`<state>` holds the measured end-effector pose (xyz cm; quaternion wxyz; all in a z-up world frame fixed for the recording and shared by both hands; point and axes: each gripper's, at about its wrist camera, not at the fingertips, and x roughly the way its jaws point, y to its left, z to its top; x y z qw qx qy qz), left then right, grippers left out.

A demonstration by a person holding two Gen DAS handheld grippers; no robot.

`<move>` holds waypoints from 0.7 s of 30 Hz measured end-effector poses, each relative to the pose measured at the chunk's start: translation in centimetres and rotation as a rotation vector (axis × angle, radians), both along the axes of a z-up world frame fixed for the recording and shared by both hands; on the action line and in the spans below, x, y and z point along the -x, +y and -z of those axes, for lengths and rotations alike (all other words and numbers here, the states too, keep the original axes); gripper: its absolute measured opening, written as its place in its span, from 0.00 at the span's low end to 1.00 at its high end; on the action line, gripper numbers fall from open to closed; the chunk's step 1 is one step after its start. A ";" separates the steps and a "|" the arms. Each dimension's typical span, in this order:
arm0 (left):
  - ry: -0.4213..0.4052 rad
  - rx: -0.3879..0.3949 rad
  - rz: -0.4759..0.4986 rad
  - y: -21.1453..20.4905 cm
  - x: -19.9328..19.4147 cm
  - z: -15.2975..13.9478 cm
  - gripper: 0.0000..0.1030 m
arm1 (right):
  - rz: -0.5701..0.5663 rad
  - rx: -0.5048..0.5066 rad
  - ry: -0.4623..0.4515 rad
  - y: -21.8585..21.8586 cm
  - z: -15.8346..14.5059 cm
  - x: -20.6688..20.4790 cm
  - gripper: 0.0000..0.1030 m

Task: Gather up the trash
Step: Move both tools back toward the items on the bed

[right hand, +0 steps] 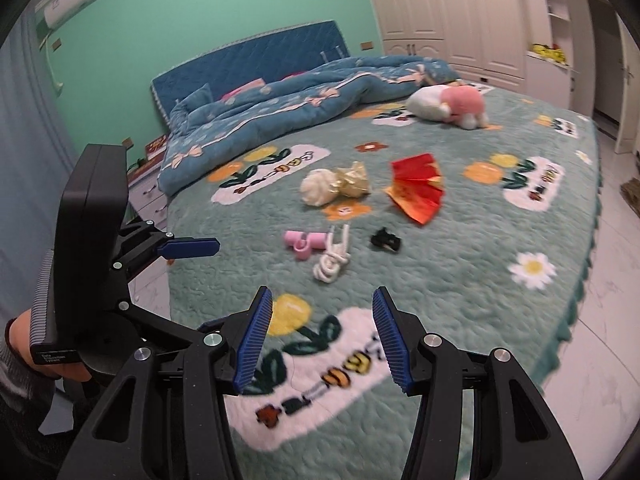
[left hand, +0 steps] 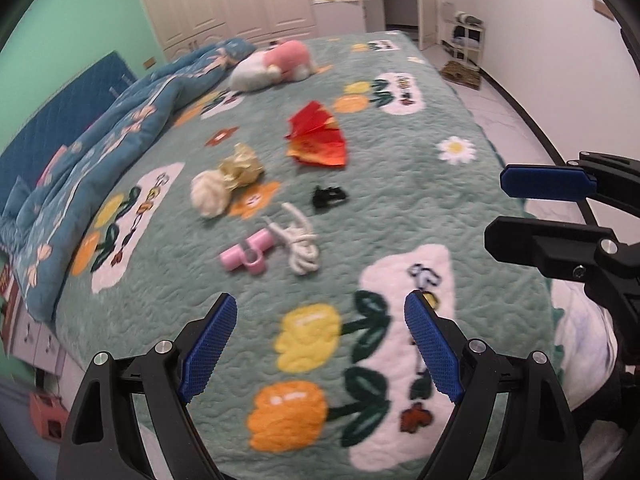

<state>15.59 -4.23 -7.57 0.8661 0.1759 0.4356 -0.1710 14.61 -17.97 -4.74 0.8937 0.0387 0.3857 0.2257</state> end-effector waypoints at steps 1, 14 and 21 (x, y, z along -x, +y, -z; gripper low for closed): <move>0.006 0.002 -0.007 0.4 -0.5 0.1 0.83 | -0.006 0.000 0.003 0.3 0.1 -0.5 0.51; 0.065 0.011 -0.073 3.1 -6.5 2.4 0.83 | -0.047 0.008 0.049 2.4 2.3 -8.1 0.51; 0.116 -0.003 -0.091 3.1 -9.5 4.9 0.83 | -0.054 0.007 0.088 2.4 4.5 -11.2 0.51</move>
